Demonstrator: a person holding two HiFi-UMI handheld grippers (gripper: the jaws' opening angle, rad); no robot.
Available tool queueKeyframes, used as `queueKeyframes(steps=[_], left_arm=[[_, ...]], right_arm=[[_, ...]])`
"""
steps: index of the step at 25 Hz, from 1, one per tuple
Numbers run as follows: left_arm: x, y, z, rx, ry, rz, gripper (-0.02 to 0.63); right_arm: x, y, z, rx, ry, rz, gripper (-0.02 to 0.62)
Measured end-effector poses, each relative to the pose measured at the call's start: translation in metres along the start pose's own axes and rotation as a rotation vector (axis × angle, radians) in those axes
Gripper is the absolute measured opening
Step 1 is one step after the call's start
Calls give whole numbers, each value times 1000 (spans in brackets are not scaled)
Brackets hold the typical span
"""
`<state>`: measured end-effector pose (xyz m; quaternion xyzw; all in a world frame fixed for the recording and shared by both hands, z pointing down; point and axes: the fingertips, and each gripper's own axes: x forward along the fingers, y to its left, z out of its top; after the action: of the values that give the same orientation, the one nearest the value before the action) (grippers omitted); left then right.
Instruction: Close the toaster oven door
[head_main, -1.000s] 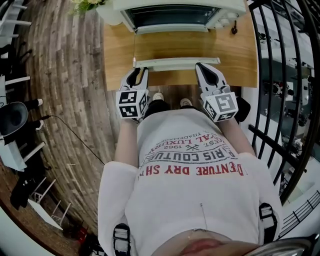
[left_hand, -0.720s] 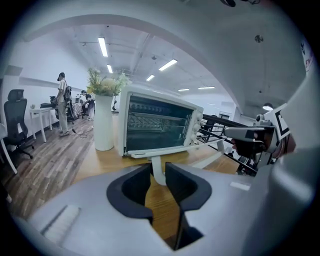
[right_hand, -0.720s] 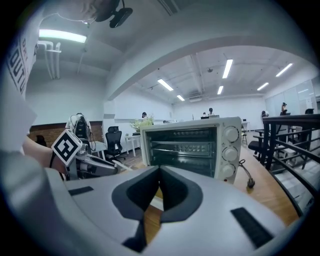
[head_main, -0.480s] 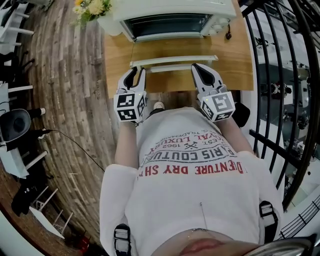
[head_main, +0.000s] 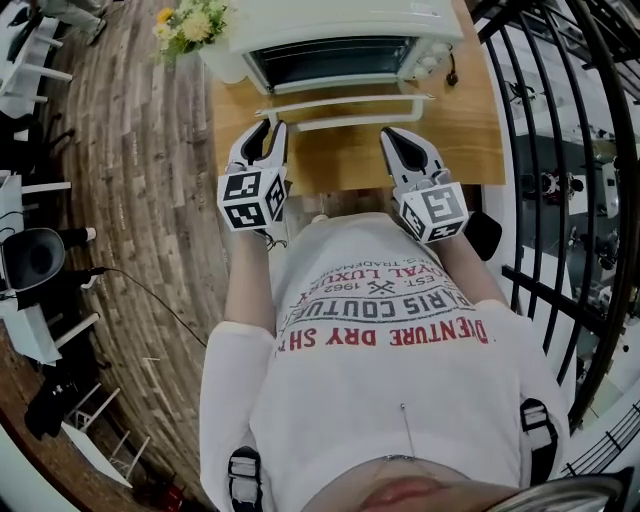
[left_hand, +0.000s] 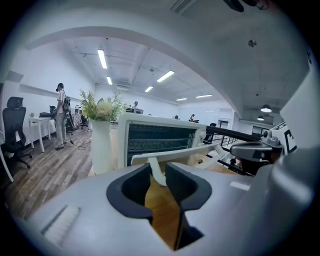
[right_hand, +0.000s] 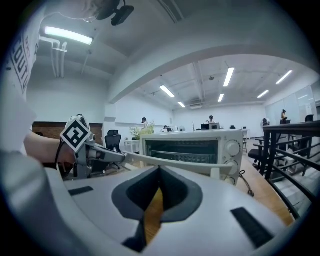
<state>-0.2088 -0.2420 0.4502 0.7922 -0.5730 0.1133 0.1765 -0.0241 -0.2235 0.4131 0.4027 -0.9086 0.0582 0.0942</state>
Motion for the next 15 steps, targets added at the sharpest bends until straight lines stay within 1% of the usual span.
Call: queueKeyframes(steps=[3,9,15], left_arm=[[2,2,9,11,-19,3,106],[11,8,32,40,-87,26,106],[19,14,49,45,-110,25,104]], right_arm=[[-2,-2,4,-4,-5,-10,5],[-3,-11,9,-8,-13,-35,5],[-2,-13,10,-10,-14,-43,5]])
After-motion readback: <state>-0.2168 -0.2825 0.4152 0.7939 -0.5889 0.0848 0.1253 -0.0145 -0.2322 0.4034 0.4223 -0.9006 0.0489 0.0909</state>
